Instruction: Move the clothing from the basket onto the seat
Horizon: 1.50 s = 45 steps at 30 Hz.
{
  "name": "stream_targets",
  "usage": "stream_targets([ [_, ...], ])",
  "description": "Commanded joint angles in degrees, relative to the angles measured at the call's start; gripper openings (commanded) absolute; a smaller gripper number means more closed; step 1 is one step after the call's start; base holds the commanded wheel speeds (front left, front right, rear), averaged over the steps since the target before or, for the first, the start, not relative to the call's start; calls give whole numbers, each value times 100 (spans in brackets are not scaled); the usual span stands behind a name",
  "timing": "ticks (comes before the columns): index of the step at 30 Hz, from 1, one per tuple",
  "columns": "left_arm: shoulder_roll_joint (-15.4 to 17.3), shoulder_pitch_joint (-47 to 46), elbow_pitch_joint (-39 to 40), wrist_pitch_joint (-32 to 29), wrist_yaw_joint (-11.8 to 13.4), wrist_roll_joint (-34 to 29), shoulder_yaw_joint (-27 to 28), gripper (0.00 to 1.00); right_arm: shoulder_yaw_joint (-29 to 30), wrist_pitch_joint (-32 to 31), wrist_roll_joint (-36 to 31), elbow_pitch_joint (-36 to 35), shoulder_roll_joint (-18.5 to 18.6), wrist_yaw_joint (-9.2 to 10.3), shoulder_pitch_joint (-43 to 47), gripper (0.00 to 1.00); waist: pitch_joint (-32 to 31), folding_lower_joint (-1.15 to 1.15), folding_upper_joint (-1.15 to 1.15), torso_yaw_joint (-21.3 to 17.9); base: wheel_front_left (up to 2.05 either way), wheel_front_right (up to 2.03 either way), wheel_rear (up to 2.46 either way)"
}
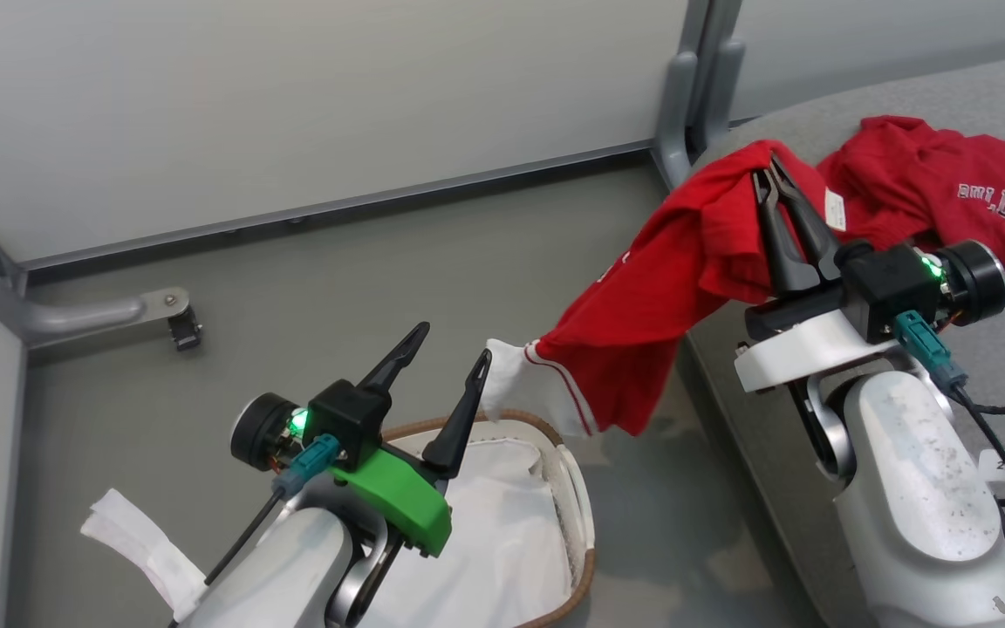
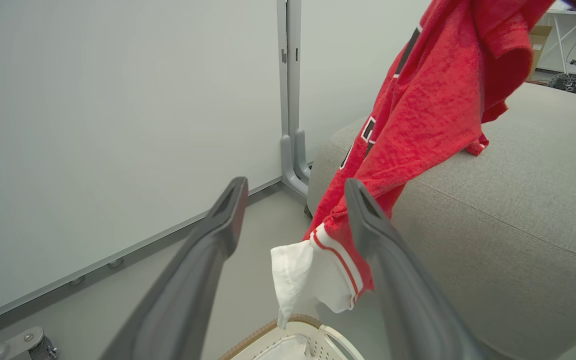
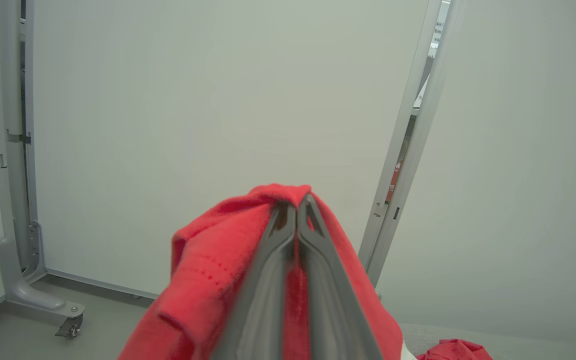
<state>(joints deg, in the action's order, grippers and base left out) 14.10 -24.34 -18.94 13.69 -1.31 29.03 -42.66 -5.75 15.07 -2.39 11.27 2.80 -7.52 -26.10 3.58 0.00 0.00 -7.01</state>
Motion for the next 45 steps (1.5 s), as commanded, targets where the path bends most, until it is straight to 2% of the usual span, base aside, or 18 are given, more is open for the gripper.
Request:
stream_targets([
  [1,-23,37,-27,45,24,-19,4,100,44,15,-51,-58,20,7,-73,0,153,0,0,-393,0,0,0],
  [12,-241,-158,-219,128,-14,-233,-92,100,429,14,-150,-235,15,6,75,0,613,0,0,-1514,0,0,0],
  [19,-380,-279,-353,155,-75,-361,-161,100,651,14,-102,-239,13,6,168,0,787,0,0,-1730,0,0,0],
  [23,-434,-331,-398,151,-128,-438,-212,100,632,14,-122,-152,106,7,-6,0,888,0,0,-1638,0,0,0],
  [29,-474,-355,-411,151,-137,-518,-195,100,617,2,-36,205,571,7,-863,0,1077,0,0,-1296,0,0,0],
  [36,-444,-382,-337,145,-132,-679,-219,100,538,-408,-48,716,1541,7,-2640,0,1410,0,0,-814,0,0,0],
  [39,-421,-427,-264,145,-95,-740,-246,100,677,-625,-34,895,2058,7,-3502,0,1602,0,0,-573,0,0,0],
  [45,-357,-545,-69,145,-42,-881,-248,100,990,-1124,-190,1160,2890,7,-4542,0,2020,0,0,-146,0,0,0],
])
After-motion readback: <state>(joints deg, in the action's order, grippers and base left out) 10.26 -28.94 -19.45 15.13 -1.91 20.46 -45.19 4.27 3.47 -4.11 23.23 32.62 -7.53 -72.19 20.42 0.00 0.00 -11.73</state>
